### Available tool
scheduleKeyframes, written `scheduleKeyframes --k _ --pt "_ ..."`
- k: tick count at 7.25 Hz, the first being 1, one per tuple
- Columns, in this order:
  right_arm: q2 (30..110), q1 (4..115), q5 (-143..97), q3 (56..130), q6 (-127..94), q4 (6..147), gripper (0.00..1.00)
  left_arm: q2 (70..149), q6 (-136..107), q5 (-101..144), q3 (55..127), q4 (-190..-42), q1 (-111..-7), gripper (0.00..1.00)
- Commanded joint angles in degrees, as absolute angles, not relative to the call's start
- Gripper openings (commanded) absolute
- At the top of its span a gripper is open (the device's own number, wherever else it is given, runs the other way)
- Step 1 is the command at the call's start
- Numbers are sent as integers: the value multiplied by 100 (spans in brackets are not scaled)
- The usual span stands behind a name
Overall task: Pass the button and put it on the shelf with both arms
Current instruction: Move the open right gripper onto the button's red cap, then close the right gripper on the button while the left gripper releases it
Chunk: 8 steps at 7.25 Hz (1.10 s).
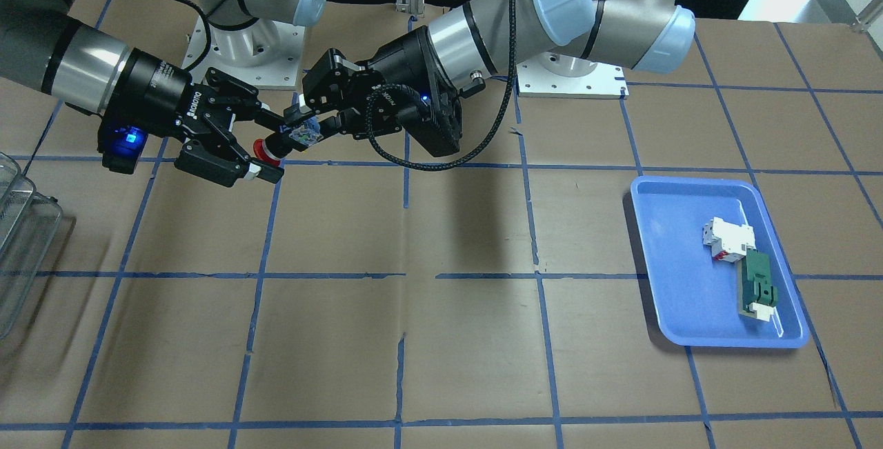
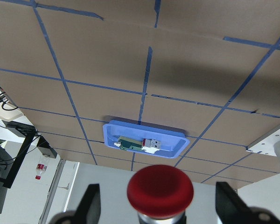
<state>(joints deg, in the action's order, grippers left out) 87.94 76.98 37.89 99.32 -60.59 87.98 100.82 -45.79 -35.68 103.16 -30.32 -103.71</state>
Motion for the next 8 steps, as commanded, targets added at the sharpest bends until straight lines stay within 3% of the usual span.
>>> scheduleKeyframes --k 1,3,4,5,6,8 --pt "8798 7691 3788 9932 -6038 8798 33 10090 -4579 -3577 10275 -3041 -10362 6" --pt "8815 7699 3779 9932 -6003 8798 10 10107 -4579 -3577 10266 -3041 -10362 6" --pt "8815 7691 3771 9923 -6003 8798 3 10107 -4579 -3577 10257 -3041 -10362 8" --pt "8815 7690 3771 9923 -6003 8807 1 10107 -4597 -3577 10257 -3050 -10362 84" --pt "8807 7690 3771 9914 -6003 8798 0 10116 -4666 -3551 10248 -3050 -10362 100" --pt "8798 7682 3771 9879 -6003 8798 0 10081 -4658 -3551 10231 -3050 -10310 100"
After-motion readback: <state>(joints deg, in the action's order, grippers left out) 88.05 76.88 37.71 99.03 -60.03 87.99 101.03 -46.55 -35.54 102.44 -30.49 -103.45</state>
